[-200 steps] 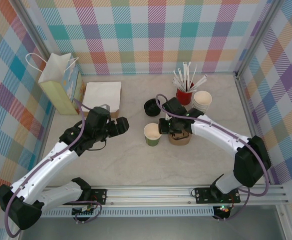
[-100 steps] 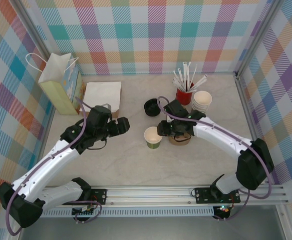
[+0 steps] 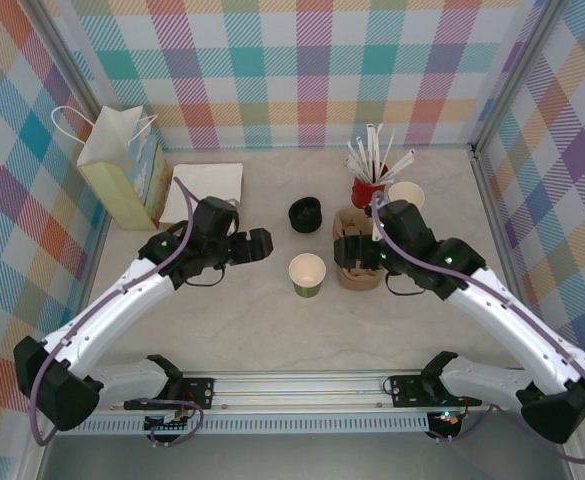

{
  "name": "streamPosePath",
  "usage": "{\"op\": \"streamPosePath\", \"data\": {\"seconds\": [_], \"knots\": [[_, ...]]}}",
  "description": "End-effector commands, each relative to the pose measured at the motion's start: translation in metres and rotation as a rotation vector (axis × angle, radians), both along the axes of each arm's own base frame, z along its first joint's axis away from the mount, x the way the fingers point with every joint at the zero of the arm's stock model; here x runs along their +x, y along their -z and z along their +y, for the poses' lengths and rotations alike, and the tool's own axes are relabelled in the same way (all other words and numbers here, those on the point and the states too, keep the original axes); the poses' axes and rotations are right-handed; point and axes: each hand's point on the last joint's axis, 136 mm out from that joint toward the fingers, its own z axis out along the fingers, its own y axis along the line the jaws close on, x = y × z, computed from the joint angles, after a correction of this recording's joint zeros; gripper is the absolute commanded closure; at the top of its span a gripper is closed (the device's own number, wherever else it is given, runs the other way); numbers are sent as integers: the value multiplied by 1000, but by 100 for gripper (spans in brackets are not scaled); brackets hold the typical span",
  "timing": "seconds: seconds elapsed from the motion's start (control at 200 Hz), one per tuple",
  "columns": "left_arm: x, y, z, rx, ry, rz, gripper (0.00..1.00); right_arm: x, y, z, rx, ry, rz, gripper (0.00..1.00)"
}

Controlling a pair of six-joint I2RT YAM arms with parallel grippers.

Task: Pack the takeout coffee

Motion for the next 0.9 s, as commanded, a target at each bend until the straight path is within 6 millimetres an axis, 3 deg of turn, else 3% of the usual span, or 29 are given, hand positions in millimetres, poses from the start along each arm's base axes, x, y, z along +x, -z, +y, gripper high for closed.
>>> {"op": "streamPosePath", "data": {"seconds": [0.0,0.23,0.525,0.69,0.895], "knots": [[6,-16,-20,-20,88,-33,13,-18,19,-20,-63,5,27,7],[23,-16,-45,14,195,-15,14,-46,44,-42,-11,66,74,2],[59,-10,-80,63,317,-10,15,-61,72,-56,18,135,129,0],[80,-1,-105,65,385,4,16,-64,77,-67,-8,175,136,0],[108,24,-133,89,451,51,18,-66,79,-75,-14,206,126,0]]}}
